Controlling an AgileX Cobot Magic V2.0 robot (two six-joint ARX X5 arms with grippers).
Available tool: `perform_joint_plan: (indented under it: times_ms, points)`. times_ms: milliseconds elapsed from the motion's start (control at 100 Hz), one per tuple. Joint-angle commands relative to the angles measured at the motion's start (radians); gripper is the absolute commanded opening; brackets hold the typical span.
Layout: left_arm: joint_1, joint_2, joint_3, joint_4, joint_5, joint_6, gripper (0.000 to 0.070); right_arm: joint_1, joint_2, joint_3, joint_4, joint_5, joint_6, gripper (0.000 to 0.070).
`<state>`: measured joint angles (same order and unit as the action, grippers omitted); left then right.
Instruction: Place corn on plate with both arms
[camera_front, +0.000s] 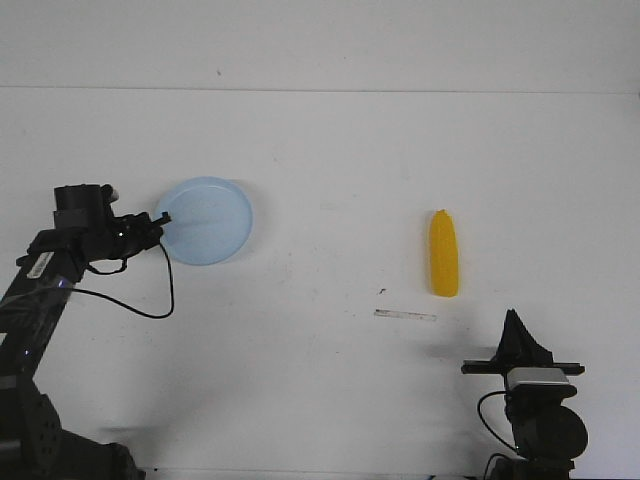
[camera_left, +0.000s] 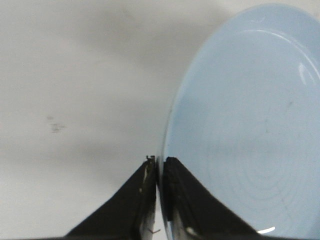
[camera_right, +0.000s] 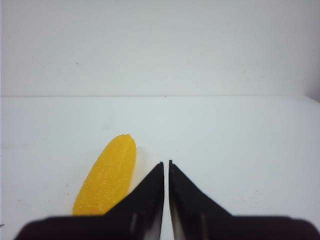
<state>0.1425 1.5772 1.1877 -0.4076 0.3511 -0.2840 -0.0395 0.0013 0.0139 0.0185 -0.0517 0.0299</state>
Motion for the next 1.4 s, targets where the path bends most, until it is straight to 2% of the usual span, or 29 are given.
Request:
perform_joint_plan:
  times_ms: [0, 160, 310, 530, 710, 800, 860, 1080, 1180, 1210, 1300, 1390]
  points:
    - [-0.050, 0.018, 0.011, -0.010, 0.010, -0.030, 0.0000, 0.002, 0.000, -0.002, 0.011, 0.000, -0.005, 0.0015]
    - [-0.222, 0.027, 0.011, 0.002, 0.001, -0.050, 0.0000, 0.002, 0.000, -0.002, 0.011, 0.000, -0.005, 0.0015]
    - [-0.381, 0.048, 0.011, 0.026, -0.084, -0.090, 0.0000, 0.002, 0.000, -0.002, 0.011, 0.000, -0.005, 0.0015]
    - [-0.510, 0.129, 0.011, 0.057, -0.091, -0.126, 0.0001, 0.002, 0.000, -0.002, 0.011, 0.000, -0.005, 0.0015]
    - [-0.528, 0.168, 0.011, 0.057, -0.089, -0.148, 0.0013, 0.002, 0.000, -0.002, 0.011, 0.000, -0.005, 0.0015]
    - [-0.531, 0.167, 0.011, 0.062, -0.089, -0.148, 0.0135, 0.002, 0.000, -0.002, 0.011, 0.000, -0.005, 0.0015]
    - [-0.531, 0.162, 0.011, 0.064, -0.089, -0.148, 0.0174, 0.002, 0.000, -0.002, 0.011, 0.000, -0.005, 0.0015]
    - [-0.526, 0.058, 0.011, 0.079, -0.094, -0.142, 0.0170, 0.002, 0.000, -0.002, 0.011, 0.000, -0.005, 0.0015]
    - [-0.505, -0.015, 0.009, 0.099, -0.103, -0.108, 0.0151, 0.002, 0.000, -0.002, 0.011, 0.000, -0.005, 0.0015]
    - [-0.499, -0.039, 0.006, 0.104, -0.116, -0.090, 0.0136, 0.002, 0.000, -0.002, 0.011, 0.000, -0.005, 0.0015]
    - [-0.486, -0.108, -0.012, 0.127, -0.181, -0.027, 0.0028, 0.002, 0.000, -0.002, 0.011, 0.000, -0.005, 0.0015]
    - [-0.469, -0.180, -0.047, 0.158, -0.258, 0.038, 0.0028, 0.002, 0.000, -0.002, 0.011, 0.000, -0.005, 0.0015]
